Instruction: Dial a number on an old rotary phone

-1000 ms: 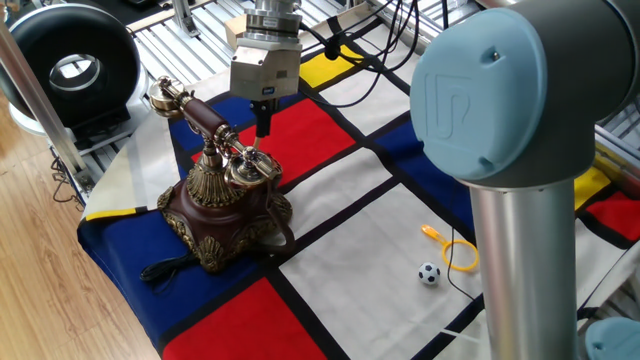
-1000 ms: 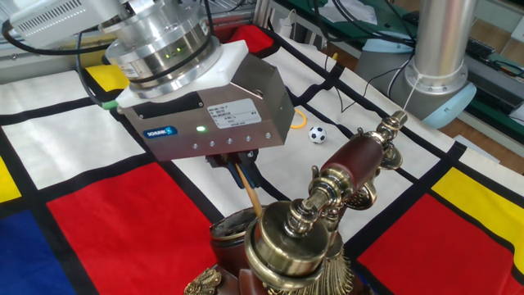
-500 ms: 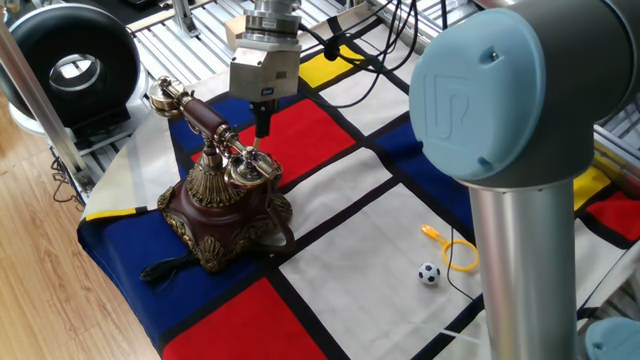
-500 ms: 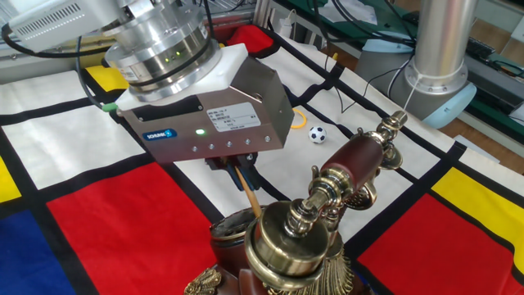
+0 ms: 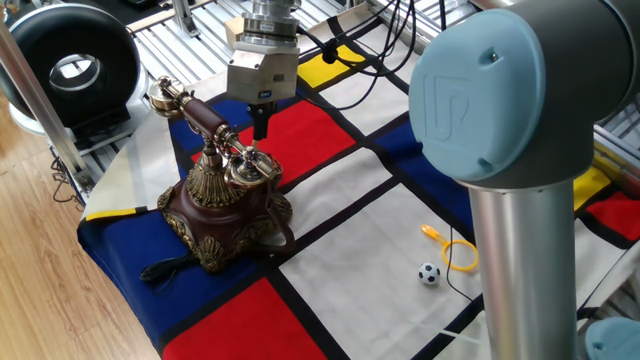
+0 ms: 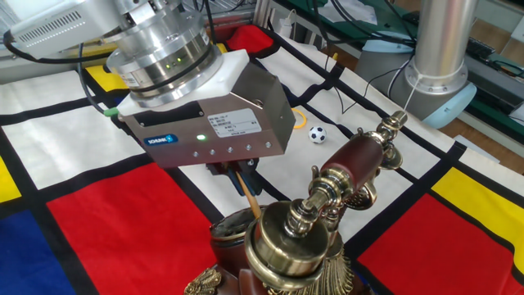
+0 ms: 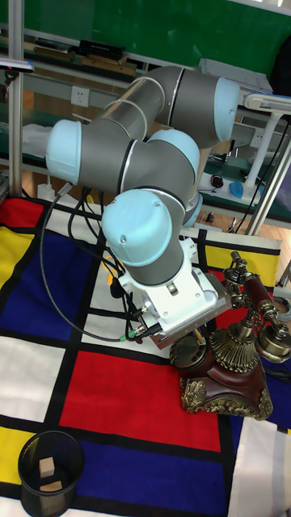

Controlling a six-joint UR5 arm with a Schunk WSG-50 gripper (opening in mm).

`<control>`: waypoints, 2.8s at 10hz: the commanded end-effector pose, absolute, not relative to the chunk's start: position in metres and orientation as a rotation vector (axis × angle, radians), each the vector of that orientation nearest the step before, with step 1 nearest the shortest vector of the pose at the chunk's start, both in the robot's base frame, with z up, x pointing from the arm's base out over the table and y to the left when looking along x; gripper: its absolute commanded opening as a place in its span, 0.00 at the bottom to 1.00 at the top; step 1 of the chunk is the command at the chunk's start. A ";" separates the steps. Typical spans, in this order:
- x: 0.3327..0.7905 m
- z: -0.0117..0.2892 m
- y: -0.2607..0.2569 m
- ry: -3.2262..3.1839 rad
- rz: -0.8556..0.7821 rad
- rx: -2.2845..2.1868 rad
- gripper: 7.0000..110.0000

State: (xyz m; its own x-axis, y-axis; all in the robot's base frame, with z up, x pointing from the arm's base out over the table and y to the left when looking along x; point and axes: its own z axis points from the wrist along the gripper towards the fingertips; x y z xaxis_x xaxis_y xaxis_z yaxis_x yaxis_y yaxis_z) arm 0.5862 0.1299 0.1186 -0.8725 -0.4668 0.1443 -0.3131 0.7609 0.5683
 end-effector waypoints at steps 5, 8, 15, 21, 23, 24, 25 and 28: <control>0.597 0.121 0.131 -2.703 -0.829 0.602 0.00; 0.602 0.116 0.132 -2.708 -0.836 0.602 0.00; 0.608 0.116 0.122 -2.706 -0.845 0.618 0.00; 0.615 0.112 0.124 -2.718 -0.835 0.596 0.00; 0.616 0.111 0.123 -2.720 -0.833 0.596 0.00; 0.616 0.111 0.122 -2.721 -0.829 0.593 0.00; 0.616 0.111 0.122 -2.721 -0.829 0.593 0.00; 0.618 0.108 0.120 -2.721 -0.845 0.586 0.00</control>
